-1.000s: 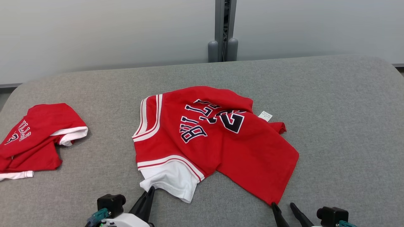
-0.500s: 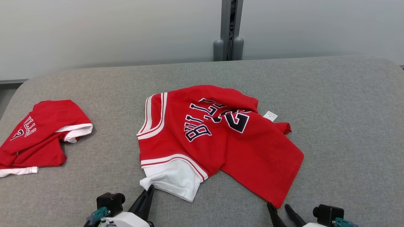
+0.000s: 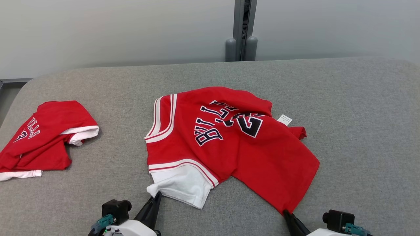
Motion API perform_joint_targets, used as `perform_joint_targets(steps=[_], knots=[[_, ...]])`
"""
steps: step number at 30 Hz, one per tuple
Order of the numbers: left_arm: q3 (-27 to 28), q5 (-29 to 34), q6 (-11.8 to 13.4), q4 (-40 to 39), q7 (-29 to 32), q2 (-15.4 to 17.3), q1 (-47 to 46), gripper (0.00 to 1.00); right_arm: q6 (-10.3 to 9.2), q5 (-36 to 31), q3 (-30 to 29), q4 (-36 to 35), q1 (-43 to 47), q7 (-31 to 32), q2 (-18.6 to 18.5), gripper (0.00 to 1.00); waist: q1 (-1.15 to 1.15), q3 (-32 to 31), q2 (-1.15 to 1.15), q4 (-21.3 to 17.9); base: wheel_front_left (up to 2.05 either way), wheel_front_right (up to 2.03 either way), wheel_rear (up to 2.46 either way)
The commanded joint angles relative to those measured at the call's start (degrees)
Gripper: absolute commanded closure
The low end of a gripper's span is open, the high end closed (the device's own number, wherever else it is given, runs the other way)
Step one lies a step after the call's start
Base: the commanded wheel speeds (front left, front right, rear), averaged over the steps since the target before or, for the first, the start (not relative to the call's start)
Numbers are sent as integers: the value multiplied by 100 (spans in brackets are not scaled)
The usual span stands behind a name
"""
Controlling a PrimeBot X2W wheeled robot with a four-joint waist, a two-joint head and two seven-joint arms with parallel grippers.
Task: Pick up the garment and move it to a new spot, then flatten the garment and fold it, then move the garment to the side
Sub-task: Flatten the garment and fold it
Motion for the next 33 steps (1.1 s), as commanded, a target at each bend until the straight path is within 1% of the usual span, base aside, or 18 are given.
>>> perform_joint_targets(steps=[1, 9, 12, 15, 18, 25, 26, 27, 33], knots=[[4, 6, -7, -2, -5, 51, -63, 100, 1, 41, 17, 29, -70, -55, -52, 100, 0, -5, 0, 2, 0, 0, 0], [57, -44, -7, -40, -5, 51, -17, 100, 1, 114, 68, -88, -179, -148, -230, 100, 0, -117, 0, -14, 0, 0, 0], [96, -168, -7, -90, -5, 27, 34, 100, 2, 176, 38, -213, -234, -104, -315, 100, 0, -180, 0, -33, 0, 0, 0], [163, -556, -7, -175, -5, -23, 80, 100, 1, 272, -41, -435, -310, -34, -437, 100, 0, -260, 0, -59, 0, 0, 0], [140, -926, -7, -356, -5, 20, 121, 100, 1, 368, -146, -687, -384, 48, -542, 100, 0, -352, 0, -81, 0, 0, 0], [-14, -1832, -7, -1132, -5, 153, 29, 100, 2, 384, -425, -1344, -621, 339, -769, 100, 0, -471, 0, -106, 0, 0, 0], [-14, -1832, -7, -1132, -5, 153, 29, 100, 2, 384, -425, -1344, -621, 339, -769, 100, 0, -471, 0, -106, 0, 0, 0], [-22, -1967, -7, -1261, -5, 159, 5, 100, 2, 366, -460, -1432, -662, 382, -790, 100, 0, -487, 0, -110, 0, 0, 0], [226, -2874, -7, -1993, -1, 255, -173, 100, 2, 354, -686, -1858, -1020, 729, -871, 100, 0, -576, 0, -150, 0, 0, 0]])
